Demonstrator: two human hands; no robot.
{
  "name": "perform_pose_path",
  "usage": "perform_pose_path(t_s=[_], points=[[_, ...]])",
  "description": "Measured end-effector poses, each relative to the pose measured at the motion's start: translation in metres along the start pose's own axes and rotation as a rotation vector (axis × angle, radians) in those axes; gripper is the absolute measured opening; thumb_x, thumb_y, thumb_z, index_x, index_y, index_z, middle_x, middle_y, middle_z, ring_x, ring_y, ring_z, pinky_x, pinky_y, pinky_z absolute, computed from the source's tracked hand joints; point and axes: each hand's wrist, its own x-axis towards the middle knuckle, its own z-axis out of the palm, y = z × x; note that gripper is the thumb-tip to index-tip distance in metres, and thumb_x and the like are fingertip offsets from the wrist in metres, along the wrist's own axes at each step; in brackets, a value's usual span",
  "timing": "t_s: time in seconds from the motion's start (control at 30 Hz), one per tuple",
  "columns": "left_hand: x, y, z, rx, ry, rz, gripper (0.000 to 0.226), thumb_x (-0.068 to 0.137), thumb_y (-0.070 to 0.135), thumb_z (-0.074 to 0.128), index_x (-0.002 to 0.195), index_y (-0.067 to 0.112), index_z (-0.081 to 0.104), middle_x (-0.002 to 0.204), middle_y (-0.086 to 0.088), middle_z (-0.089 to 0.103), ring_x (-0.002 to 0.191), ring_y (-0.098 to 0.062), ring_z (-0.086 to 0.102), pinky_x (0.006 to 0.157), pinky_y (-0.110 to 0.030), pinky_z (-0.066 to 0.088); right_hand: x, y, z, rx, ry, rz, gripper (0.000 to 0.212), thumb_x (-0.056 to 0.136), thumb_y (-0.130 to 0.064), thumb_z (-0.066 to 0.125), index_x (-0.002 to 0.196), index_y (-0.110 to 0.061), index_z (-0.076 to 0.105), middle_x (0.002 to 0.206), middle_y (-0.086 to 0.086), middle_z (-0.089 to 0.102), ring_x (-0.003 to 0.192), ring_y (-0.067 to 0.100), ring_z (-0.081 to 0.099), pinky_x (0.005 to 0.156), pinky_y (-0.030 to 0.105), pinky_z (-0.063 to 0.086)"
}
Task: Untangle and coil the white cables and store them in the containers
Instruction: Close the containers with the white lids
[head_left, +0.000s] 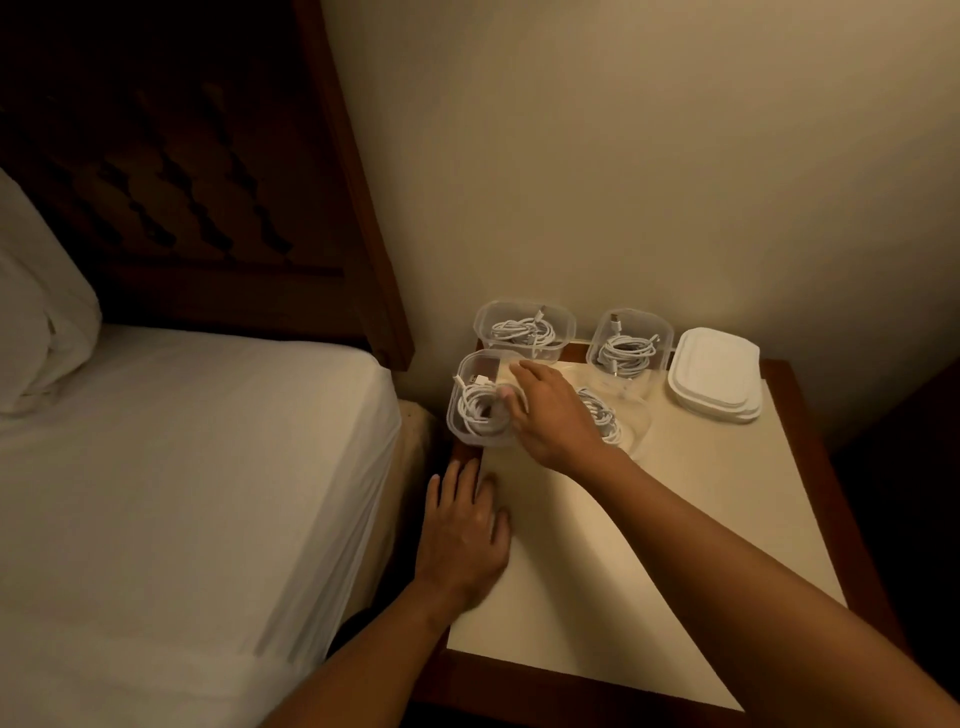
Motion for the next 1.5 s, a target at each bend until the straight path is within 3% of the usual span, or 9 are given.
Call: perform_pose_path(t_s=[0.2, 0.33, 0.43, 0.6, 0.93, 1.17, 1.27, 1.37, 1.5], points=[[0.016, 0.059, -0.019, -0.285, 0.135, -0.105, 0.027, 0.100, 0.038, 0.044, 0.078, 0.025, 0.053, 0.079, 0.005, 0.059, 0.077, -0.018, 0.053, 0.070, -0.037, 0.041, -0.010, 0.075, -0.058, 0.063, 0.335, 0.225, 0.031, 0.101, -0.023, 0.049, 0.126, -0.012, 0.062, 0.129, 0.012, 0.059, 0.124, 0.027, 0.047, 0.101, 0.039, 0.040], [0.057, 0.113, -0.016, -0.631, -0.207, -0.473, 0.060, 0.084, 0.070, 0.024, 0.092, 0.024, 0.061, 0.091, -0.008, 0.072, 0.089, -0.032, 0.066, 0.083, -0.047, 0.055, -0.002, 0.138, -0.086, -0.164, 0.337, 0.451, 0.039, 0.100, -0.031, 0.045, 0.134, -0.014, 0.056, 0.144, 0.015, 0.049, 0.134, 0.035, 0.036, 0.106, 0.049, 0.036], [0.083, 0.131, -0.005, -0.731, -0.286, -0.639, 0.078, 0.075, 0.081, 0.017, 0.101, 0.023, 0.063, 0.097, -0.011, 0.074, 0.089, -0.036, 0.071, 0.083, -0.048, 0.060, 0.005, 0.175, -0.093, -0.275, 0.086, 0.597, 0.057, 0.101, -0.051, 0.035, 0.152, -0.026, 0.033, 0.166, 0.011, 0.014, 0.152, 0.037, 0.001, 0.116, 0.061, 0.017], [0.106, 0.141, -0.001, -0.702, -0.285, -0.722, 0.058, 0.082, 0.056, 0.028, 0.108, 0.016, 0.060, 0.102, -0.015, 0.074, 0.084, -0.038, 0.073, 0.079, -0.045, 0.062, -0.005, 0.205, -0.084, -0.249, -0.139, 0.591, 0.077, 0.096, -0.070, 0.026, 0.159, -0.031, 0.007, 0.168, 0.007, -0.012, 0.151, 0.035, -0.022, 0.118, 0.066, 0.006], [0.067, 0.129, -0.016, -0.530, -0.394, -0.578, 0.053, 0.078, 0.054, 0.027, 0.101, 0.019, 0.060, 0.097, -0.012, 0.074, 0.089, -0.037, 0.071, 0.087, -0.048, 0.058, -0.085, 0.167, -0.065, -0.351, -0.090, 0.523, 0.084, 0.094, -0.070, 0.033, 0.160, -0.025, 0.005, 0.167, 0.017, -0.007, 0.151, 0.046, -0.014, 0.122, 0.059, 0.011], [0.022, 0.114, -0.042, -0.336, -0.478, -0.449, 0.036, 0.097, 0.044, 0.035, 0.102, 0.016, 0.057, 0.111, -0.011, 0.068, 0.100, -0.032, 0.064, 0.086, -0.037, 0.049, -0.145, 0.123, -0.060, -0.520, -0.270, 0.521, 0.085, 0.095, -0.066, 0.034, 0.157, -0.014, 0.010, 0.164, 0.024, 0.011, 0.148, 0.054, 0.015, 0.109, 0.057, 0.040], [0.011, 0.109, -0.049, -0.284, -0.494, -0.411, 0.032, 0.100, 0.042, 0.036, 0.101, 0.017, 0.055, 0.115, -0.011, 0.067, 0.102, -0.032, 0.063, 0.084, -0.036, 0.047, -0.158, 0.100, -0.064, -0.650, -0.175, 0.425, 0.061, 0.095, -0.050, 0.040, 0.137, -0.006, 0.042, 0.131, 0.024, 0.055, 0.110, 0.041, 0.061, 0.072, 0.040, 0.054], [0.009, 0.107, -0.054, -0.218, -0.515, -0.369, 0.033, 0.102, 0.041, 0.035, 0.105, 0.014, 0.054, 0.123, -0.013, 0.062, 0.107, -0.034, 0.059, 0.080, -0.035, 0.041, -0.167, 0.090, -0.065, -0.727, -0.030, 0.263, 0.018, 0.086, -0.021, 0.067, 0.092, -0.006, 0.060, 0.072, 0.008, 0.060, 0.052, 0.025, 0.059, 0.045, 0.026, 0.036], [0.010, 0.105, -0.063, -0.165, -0.543, -0.353, 0.044, 0.101, 0.045, 0.035, 0.118, 0.012, 0.058, 0.129, -0.013, 0.061, 0.112, -0.034, 0.059, 0.081, -0.036, 0.040, -0.166, 0.081, -0.080, -0.665, 0.162, 0.226, 0.017, 0.079, -0.007, 0.072, 0.091, -0.005, 0.061, 0.068, 0.009, 0.062, 0.048, 0.027, 0.061, 0.042, 0.027, 0.044]])
